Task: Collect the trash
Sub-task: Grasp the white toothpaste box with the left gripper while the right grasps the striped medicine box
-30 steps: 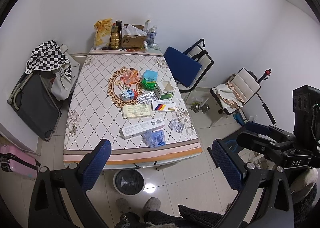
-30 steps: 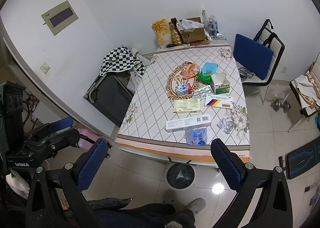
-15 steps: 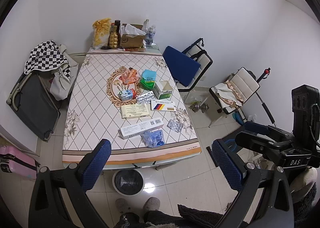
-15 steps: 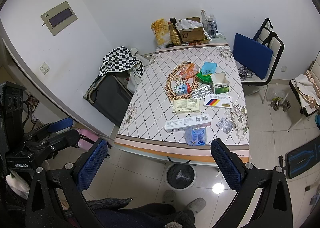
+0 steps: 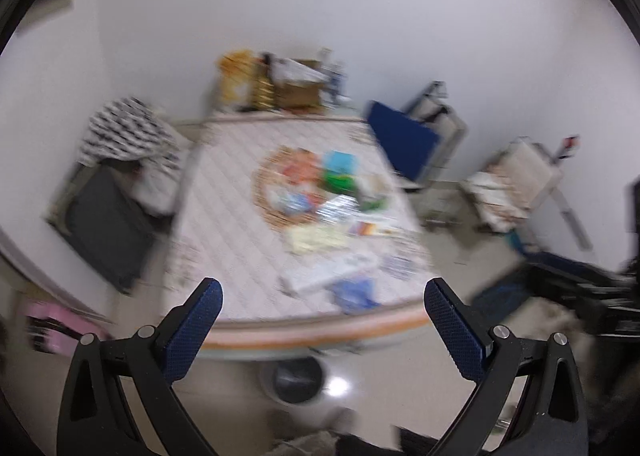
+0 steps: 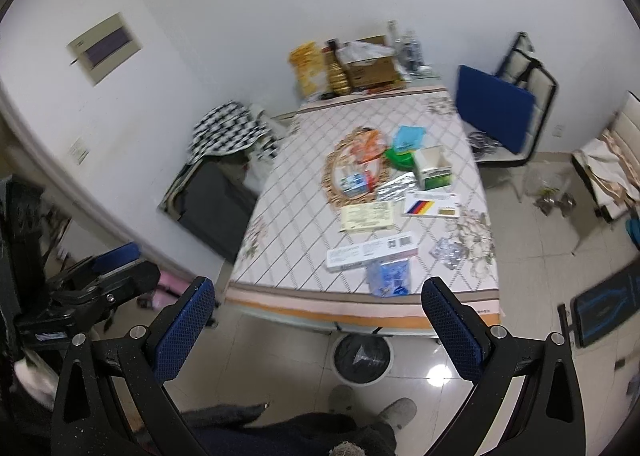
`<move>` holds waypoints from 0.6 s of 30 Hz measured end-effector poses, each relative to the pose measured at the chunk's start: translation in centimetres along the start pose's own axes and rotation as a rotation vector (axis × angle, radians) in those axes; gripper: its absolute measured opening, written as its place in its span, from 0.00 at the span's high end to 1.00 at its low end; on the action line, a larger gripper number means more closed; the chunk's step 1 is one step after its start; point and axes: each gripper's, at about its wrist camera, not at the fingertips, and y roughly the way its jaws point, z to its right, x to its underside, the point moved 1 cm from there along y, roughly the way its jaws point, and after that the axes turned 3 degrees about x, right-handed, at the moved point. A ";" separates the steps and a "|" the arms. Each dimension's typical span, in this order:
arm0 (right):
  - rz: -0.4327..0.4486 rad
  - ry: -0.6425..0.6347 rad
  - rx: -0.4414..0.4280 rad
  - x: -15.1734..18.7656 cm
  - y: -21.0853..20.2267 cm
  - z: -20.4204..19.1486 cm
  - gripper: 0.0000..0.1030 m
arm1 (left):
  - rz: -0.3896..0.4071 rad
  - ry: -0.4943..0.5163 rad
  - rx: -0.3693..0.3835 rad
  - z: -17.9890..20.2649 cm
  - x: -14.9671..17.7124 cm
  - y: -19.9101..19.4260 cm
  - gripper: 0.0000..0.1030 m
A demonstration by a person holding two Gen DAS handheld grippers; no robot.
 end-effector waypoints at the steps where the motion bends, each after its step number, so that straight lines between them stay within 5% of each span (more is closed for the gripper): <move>1: 0.008 0.018 0.029 -0.2 0.4 0.2 0.00 | 0.002 0.009 -0.050 -0.1 -0.2 1.1 0.00; 9: -0.065 0.093 0.267 -1.3 8.4 4.3 0.00 | -0.097 0.105 -0.207 -1.7 -0.1 13.6 0.00; 18: -0.372 0.058 0.386 -2.3 25.6 14.6 0.00 | -0.441 0.511 -0.172 2.0 2.2 31.8 0.00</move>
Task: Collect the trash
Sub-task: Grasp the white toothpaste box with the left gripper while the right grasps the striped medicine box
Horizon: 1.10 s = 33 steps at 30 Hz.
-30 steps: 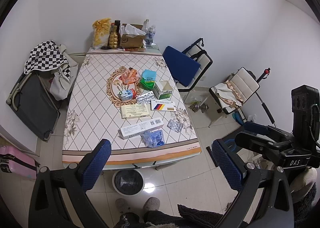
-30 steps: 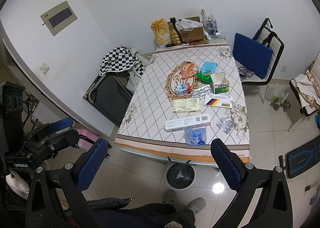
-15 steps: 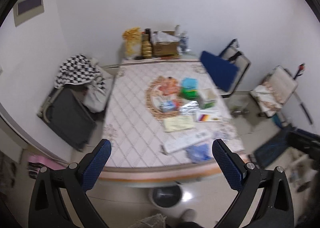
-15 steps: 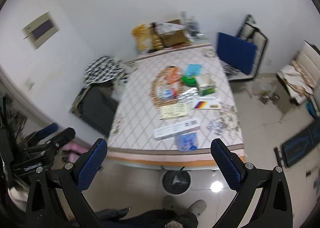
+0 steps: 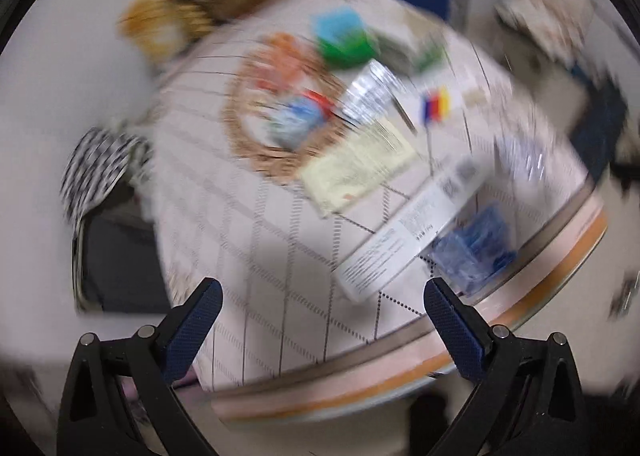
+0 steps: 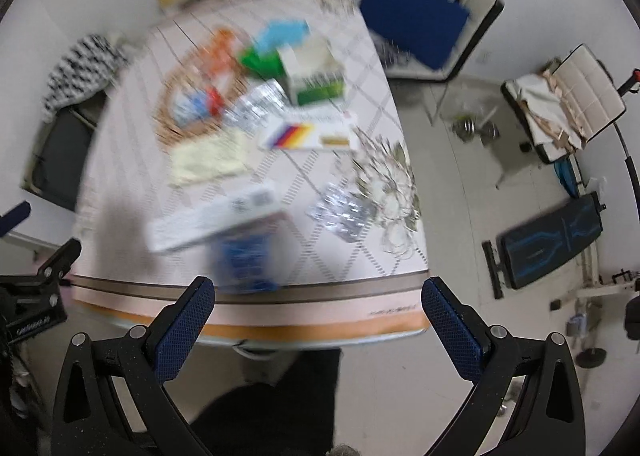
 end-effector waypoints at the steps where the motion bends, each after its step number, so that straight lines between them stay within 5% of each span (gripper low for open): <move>1: -0.024 -0.002 -0.001 -0.7 1.8 0.7 0.00 | -0.040 0.062 -0.006 1.0 -0.8 1.9 0.00; 8: -0.190 0.000 0.004 -5.2 12.4 5.7 0.00 | -0.236 0.322 0.050 5.4 -3.7 10.2 0.05; 12: -0.248 -0.014 -0.013 -6.2 15.6 7.1 0.00 | -0.295 0.302 0.128 5.6 -4.5 11.7 0.41; 15: -0.273 -0.037 -0.027 -7.1 16.9 7.5 0.00 | -0.299 0.277 0.129 5.6 -4.5 11.4 0.43; 19: -0.248 -0.149 -0.013 -9.6 17.3 6.4 0.00 | -0.305 0.064 0.154 4.0 -3.5 10.3 0.45; 27: -0.157 -0.673 0.145 -15.9 20.6 -2.8 0.00 | -0.318 -0.435 0.166 0.6 2.4 8.0 0.45; 31: -0.135 -0.917 0.242 -17.2 23.6 -7.0 0.00 | -0.318 -0.500 0.156 0.6 3.9 9.1 0.45; 33: -0.150 -0.982 0.219 -17.5 24.8 -8.4 0.00 | -0.319 -0.489 0.147 0.3 3.9 9.9 0.45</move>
